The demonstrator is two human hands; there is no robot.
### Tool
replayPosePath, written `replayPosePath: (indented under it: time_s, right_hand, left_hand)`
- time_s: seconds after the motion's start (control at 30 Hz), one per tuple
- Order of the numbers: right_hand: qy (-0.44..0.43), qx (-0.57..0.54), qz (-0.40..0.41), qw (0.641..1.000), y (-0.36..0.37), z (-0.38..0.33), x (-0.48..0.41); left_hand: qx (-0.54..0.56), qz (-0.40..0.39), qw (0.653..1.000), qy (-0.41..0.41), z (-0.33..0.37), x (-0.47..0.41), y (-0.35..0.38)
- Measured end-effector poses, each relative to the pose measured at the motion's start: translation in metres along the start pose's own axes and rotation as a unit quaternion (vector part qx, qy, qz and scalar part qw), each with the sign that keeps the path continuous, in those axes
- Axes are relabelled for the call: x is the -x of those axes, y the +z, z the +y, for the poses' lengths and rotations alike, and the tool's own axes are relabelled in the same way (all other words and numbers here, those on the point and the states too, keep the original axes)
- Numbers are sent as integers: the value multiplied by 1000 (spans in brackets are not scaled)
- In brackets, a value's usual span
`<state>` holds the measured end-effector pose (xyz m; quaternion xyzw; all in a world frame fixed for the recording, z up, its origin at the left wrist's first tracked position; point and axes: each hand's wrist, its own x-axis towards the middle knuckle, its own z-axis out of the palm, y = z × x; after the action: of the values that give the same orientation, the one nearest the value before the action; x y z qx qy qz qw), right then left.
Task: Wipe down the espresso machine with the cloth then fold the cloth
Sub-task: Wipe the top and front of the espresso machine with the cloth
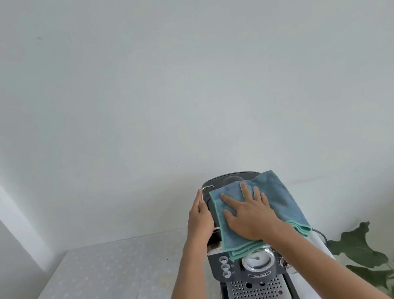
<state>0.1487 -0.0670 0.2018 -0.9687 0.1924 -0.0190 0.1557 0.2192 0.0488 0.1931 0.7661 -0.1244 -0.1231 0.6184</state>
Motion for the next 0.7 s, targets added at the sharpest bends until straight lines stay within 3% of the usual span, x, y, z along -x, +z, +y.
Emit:
replayPosePath:
  time_s: [0.17,0.37,0.6,0.7]
  right_hand:
    - [2,17,-15,1000,-6,-6,-28]
    - [-47,16,-15,999,2,5,12]
    - [-19,44,-18,999,-5,-11,-29]
    - [-47,52,-22,997,-4,-9,-23]
  left_hand:
    - [7,-26,1000,-11,-4,-4,-2]
    - [14,-23,1000,-2,-4,1,-2]
    - [-58,-30,998,15,-2,-3,-2]
    - [-53,-32,998,20,-3,-2,-4]
